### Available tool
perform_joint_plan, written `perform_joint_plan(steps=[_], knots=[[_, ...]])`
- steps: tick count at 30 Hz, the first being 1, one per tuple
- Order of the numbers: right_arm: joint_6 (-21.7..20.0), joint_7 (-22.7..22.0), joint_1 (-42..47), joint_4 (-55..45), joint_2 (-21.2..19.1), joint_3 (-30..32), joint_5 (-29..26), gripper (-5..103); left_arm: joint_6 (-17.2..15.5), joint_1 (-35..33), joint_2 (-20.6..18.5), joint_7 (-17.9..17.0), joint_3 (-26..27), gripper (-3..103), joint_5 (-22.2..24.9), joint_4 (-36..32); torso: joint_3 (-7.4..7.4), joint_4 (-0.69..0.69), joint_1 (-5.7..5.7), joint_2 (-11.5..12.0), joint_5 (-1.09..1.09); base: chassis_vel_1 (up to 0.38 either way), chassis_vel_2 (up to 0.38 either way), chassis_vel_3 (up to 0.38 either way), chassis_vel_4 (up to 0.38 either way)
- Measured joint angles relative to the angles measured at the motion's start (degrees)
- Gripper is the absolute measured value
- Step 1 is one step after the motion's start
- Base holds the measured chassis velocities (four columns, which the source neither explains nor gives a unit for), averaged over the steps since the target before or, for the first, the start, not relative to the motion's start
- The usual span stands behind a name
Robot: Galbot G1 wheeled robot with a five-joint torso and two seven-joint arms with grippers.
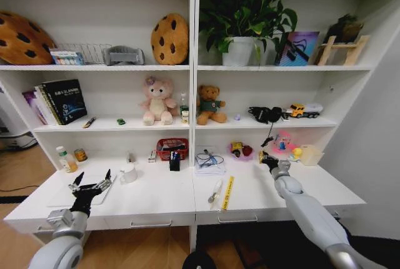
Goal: Organize the objects on the table.
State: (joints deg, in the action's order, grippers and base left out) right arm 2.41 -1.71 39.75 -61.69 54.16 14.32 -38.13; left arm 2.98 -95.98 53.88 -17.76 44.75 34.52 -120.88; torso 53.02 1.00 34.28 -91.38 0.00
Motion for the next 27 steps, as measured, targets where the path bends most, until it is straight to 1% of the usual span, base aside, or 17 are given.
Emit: perform_joint_plan(steps=[6, 8, 12, 13, 14, 18, 19, 21, 23, 27], knots=[[0.06, 0.02, -0.26, 0.37, 0.22, -0.17, -0.01, 0, 0.00, -0.02, -0.03, 0.01, 0.01, 100, 0.00, -0.02, -0.01, -0.01, -0.02, -0.01, 0.01, -0.083, 0.080, 0.083, -0.082], [0.11, 0.05, -0.26, 0.40, 0.36, -0.16, -0.02, 0, 0.00, 0.02, -0.08, 0.02, 0.01, 100, 0.00, 0.03, 0.00, 0.01, 0.00, 0.00, -0.01, -0.163, 0.141, 0.133, -0.127], [0.22, 0.04, -0.04, 0.15, 0.48, -0.08, -0.02, 0, 0.00, 0.17, -0.19, 0.03, 0.02, 100, 0.04, 0.09, 0.00, 0.02, 0.00, 0.00, 0.01, -0.205, 0.181, 0.188, -0.198], [0.42, 0.04, 0.20, -0.15, 0.53, 0.02, -0.02, 0, -0.01, 0.23, -0.21, 0.03, 0.03, 100, 0.08, 0.15, -0.01, 0.01, 0.00, 0.00, -0.01, -0.231, 0.233, 0.216, -0.217], [0.42, 0.05, 0.55, -0.64, 0.54, 0.15, -0.03, 0, -0.02, 0.27, -0.23, 0.04, 0.03, 100, 0.09, 0.25, 0.01, -0.03, 0.04, 0.01, -0.02, -0.231, 0.216, 0.205, -0.206], [0.23, 0.07, 1.29, -1.36, 0.57, 0.28, -0.19, 0, -0.03, 0.31, -0.24, 0.05, 0.04, 100, 0.09, 0.36, 0.03, -0.03, 0.11, 0.04, 0.04, -0.183, 0.191, 0.177, -0.148], [0.14, 0.03, 1.68, -1.55, 0.58, 0.46, -0.19, 0, -0.03, 0.38, -0.24, 0.05, 0.01, 100, 0.09, 0.43, 0.03, 0.03, 0.11, 0.04, -0.04, -0.119, 0.118, 0.067, -0.126], [0.05, -0.38, 2.33, -1.75, 0.67, 0.73, -0.19, 0, -0.03, 0.50, -0.31, 0.05, -0.04, 100, 0.11, 0.50, 0.02, -0.01, 0.09, 0.04, 0.02, -0.082, 0.096, 0.007, -0.023], [-0.05, -0.62, 2.75, -2.05, 0.68, 0.89, -0.28, 0, -0.03, 0.60, -0.38, 0.06, -0.04, 100, 0.14, 0.58, 0.02, -0.02, 0.08, 0.04, 0.03, -0.022, 0.037, 0.004, 0.006], [-0.20, -0.82, 4.27, -2.98, 0.55, 1.41, -0.62, 0, -0.03, 0.92, -0.48, 0.06, -0.24, 100, 0.20, 0.79, -0.01, 0.02, -0.05, -0.02, 0.00, 0.020, -0.052, -0.032, 0.043]])
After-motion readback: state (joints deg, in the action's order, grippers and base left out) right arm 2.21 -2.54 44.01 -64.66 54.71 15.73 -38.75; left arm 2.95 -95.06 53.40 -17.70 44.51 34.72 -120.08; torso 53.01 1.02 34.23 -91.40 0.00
